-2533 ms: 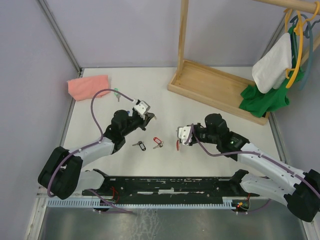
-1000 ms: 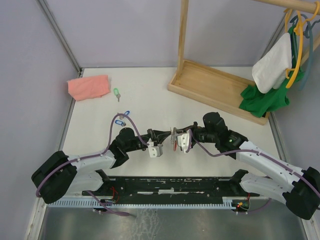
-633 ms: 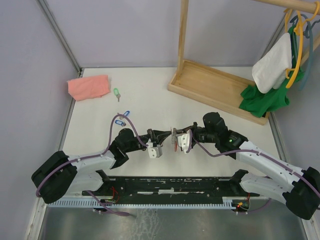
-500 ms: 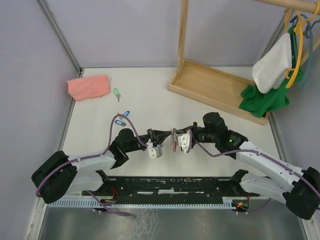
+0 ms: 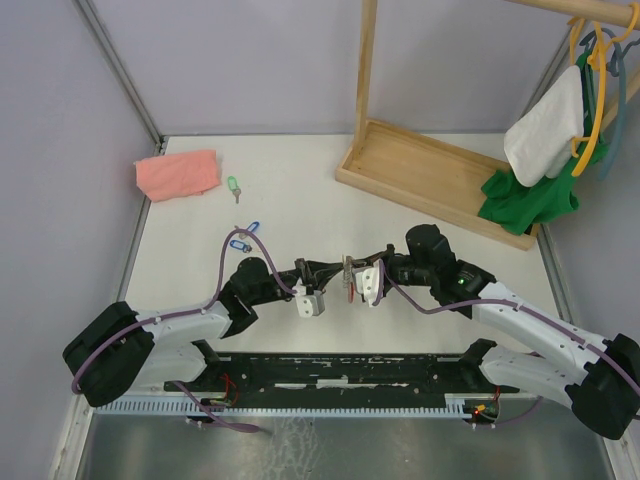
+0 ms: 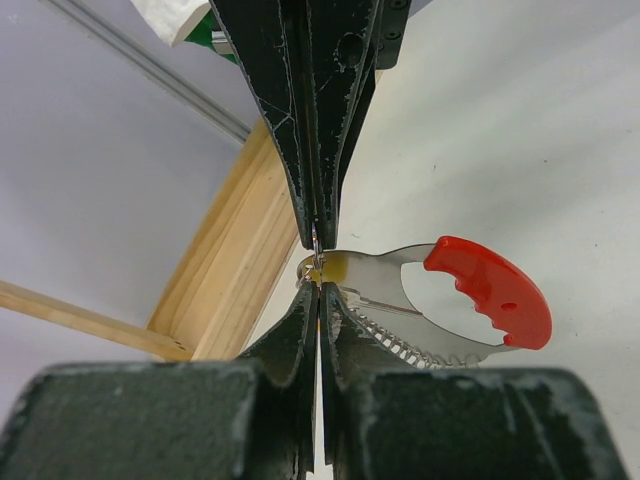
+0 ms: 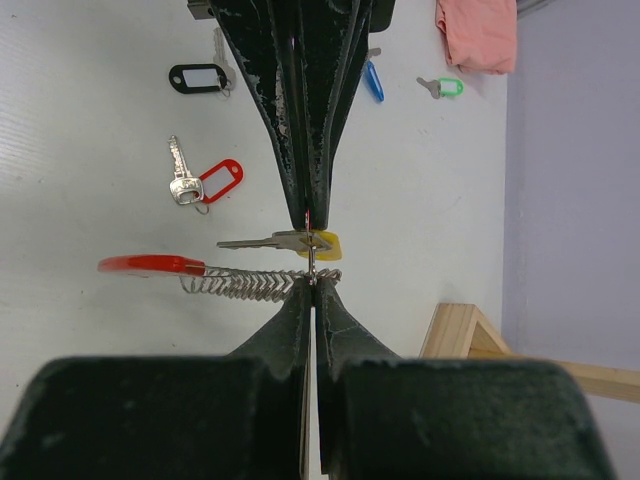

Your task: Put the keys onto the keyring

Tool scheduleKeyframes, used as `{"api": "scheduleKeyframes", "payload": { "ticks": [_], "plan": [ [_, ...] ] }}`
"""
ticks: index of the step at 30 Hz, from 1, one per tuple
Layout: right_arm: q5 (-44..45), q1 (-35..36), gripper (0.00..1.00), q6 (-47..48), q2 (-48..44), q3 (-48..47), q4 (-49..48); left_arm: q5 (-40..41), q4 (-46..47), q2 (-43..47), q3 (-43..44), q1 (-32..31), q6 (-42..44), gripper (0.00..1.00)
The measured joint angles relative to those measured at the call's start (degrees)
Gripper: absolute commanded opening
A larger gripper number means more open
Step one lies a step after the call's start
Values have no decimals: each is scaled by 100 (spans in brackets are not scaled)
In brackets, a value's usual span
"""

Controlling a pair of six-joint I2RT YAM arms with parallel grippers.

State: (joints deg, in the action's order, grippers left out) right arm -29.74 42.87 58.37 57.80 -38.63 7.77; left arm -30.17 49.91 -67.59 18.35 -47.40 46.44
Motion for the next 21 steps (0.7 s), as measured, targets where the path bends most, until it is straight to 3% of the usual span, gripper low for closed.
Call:
{"api": "scheduleKeyframes", "payload": {
  "ticks": [21],
  "plan": [
    [0, 0, 1, 0, 0, 0, 2, -2, 92, 0, 0, -37, 0, 3]
  ]
}}
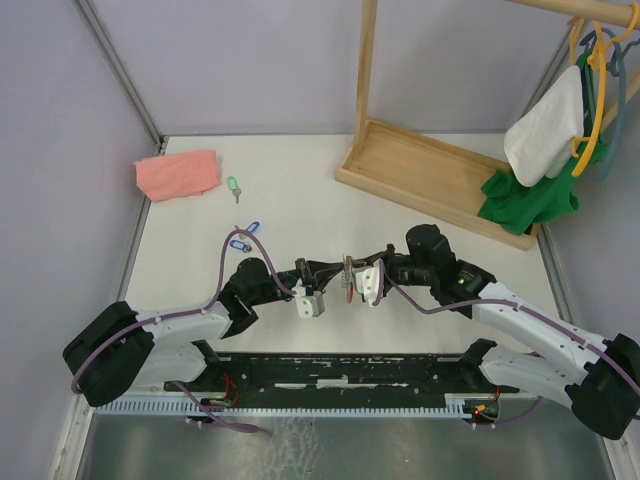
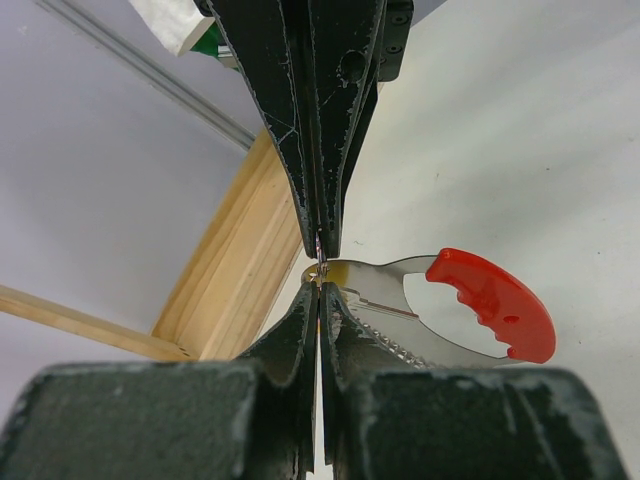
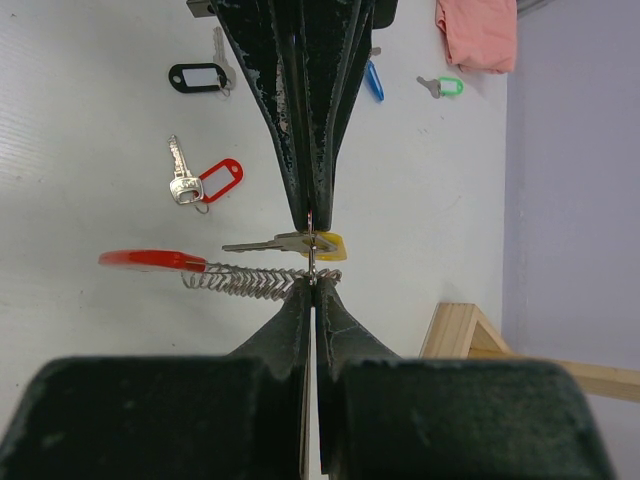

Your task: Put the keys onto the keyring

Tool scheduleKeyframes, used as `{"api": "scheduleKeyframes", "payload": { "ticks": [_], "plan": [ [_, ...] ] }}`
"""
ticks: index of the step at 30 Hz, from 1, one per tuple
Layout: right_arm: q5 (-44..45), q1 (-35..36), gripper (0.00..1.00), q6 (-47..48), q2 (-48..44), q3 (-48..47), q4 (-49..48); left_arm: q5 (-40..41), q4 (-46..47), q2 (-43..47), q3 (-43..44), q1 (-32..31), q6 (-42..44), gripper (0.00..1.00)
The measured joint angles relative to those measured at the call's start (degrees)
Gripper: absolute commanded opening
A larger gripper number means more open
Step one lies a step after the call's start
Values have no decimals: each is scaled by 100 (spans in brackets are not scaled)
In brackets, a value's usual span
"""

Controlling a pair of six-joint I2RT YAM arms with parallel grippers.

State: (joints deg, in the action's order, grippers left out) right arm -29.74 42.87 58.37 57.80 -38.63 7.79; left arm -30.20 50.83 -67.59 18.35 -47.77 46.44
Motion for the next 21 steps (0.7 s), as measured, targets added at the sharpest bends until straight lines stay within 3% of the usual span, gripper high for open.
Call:
{"api": "scheduleKeyframes", "payload": {
  "ticks": [21],
  "plan": [
    [-96, -26, 1, 2, 13, 0, 46, -52, 28, -35, 0, 0, -2, 3]
  ]
}}
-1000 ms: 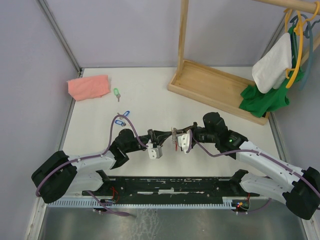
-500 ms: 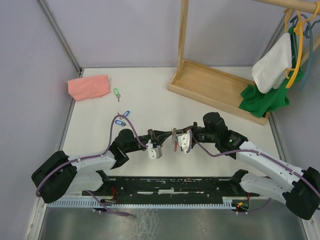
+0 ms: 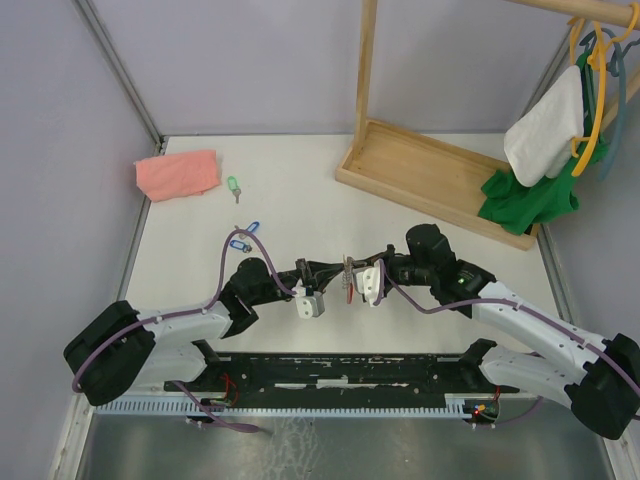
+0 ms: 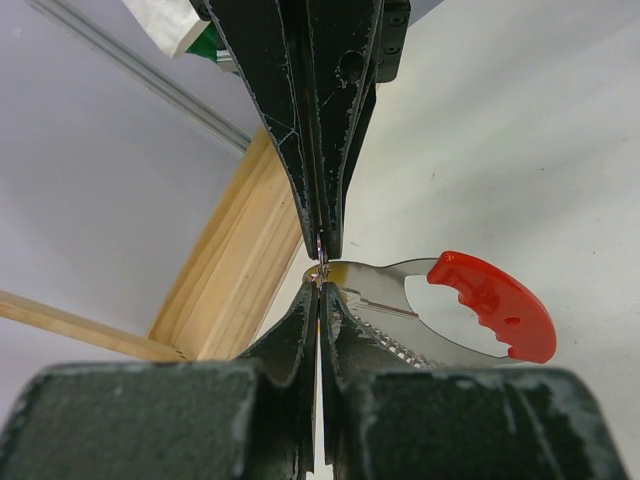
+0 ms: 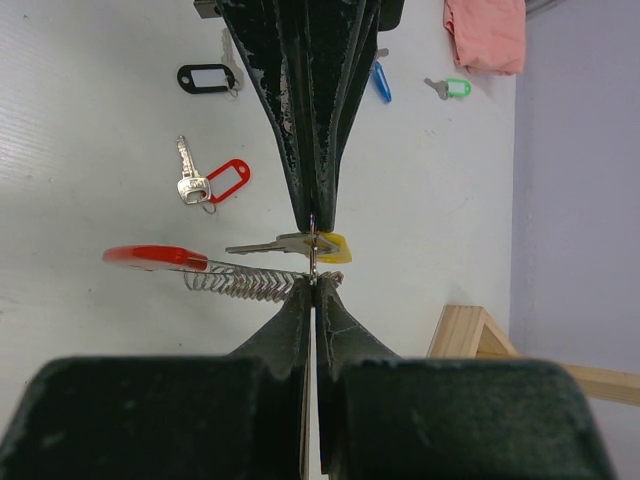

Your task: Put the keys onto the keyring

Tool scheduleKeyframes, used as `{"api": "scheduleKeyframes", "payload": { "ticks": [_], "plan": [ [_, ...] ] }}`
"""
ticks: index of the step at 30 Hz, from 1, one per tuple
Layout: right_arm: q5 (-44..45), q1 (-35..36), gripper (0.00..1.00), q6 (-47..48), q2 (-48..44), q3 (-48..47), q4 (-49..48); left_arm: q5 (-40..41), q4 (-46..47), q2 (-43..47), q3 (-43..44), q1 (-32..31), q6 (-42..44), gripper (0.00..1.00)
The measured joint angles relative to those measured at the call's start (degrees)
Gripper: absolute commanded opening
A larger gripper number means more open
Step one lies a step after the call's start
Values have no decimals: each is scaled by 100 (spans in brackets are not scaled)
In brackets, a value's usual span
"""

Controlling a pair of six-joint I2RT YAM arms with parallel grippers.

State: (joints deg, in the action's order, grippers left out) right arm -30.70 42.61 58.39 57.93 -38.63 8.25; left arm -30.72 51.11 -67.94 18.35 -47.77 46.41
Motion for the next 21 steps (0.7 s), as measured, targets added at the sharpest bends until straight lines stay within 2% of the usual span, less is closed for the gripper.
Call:
{"api": "scheduleKeyframes", "payload": {
  "ticks": [21],
  "plan": [
    [-184, -37, 1, -11, 155, -2, 33, -103, 55, -136, 0, 0, -4, 3]
  ]
}}
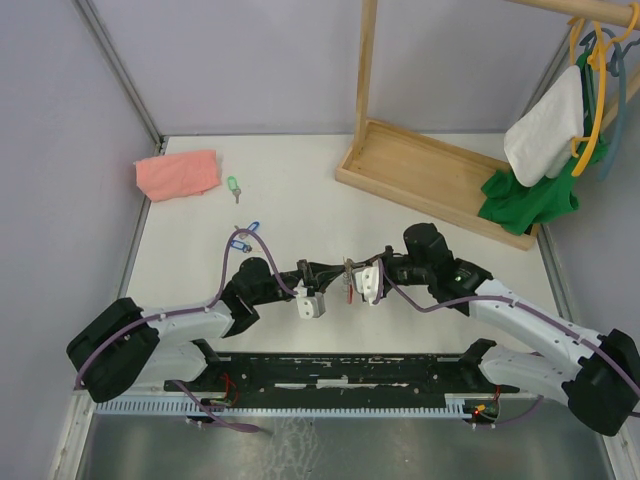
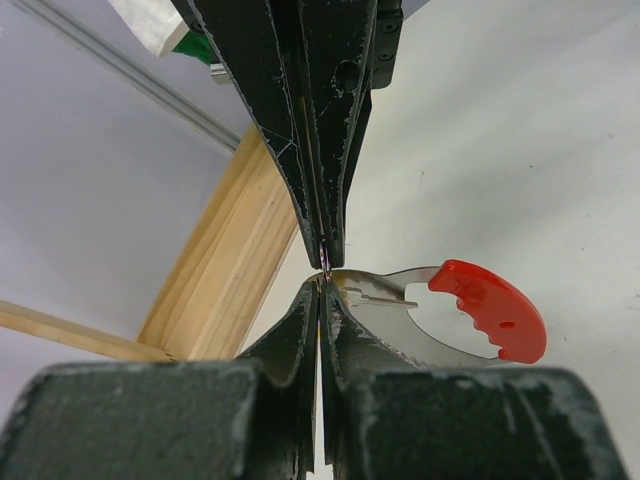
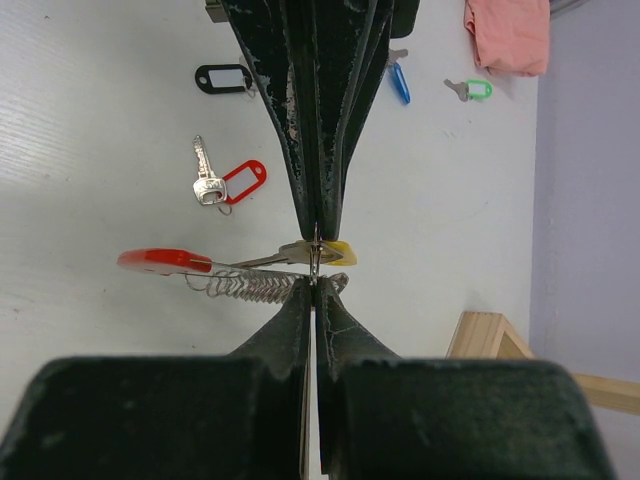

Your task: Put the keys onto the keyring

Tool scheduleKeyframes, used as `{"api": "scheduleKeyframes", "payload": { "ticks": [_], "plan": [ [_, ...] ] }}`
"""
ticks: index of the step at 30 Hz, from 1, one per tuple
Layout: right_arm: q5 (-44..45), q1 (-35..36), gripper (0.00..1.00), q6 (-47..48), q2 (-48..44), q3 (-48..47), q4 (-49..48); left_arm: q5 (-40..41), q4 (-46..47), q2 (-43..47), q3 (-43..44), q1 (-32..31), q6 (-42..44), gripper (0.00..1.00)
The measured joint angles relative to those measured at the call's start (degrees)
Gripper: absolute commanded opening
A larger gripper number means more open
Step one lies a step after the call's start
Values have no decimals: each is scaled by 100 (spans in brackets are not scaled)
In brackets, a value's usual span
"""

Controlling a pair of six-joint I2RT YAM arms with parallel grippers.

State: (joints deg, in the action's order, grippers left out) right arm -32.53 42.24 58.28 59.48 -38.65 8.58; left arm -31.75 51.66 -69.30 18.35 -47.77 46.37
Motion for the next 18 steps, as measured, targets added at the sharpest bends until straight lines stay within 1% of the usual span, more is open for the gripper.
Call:
{"api": "scheduleKeyframes", "payload": {
  "ticks": [12, 18],
  "plan": [
    [-2, -15, 1, 48, 22, 0, -26, -2, 52, -68, 2, 0, -15, 3],
    [-7, -13, 1, 254, 52, -20, 122, -35, -378, -39, 160, 0, -238, 3]
  ]
}}
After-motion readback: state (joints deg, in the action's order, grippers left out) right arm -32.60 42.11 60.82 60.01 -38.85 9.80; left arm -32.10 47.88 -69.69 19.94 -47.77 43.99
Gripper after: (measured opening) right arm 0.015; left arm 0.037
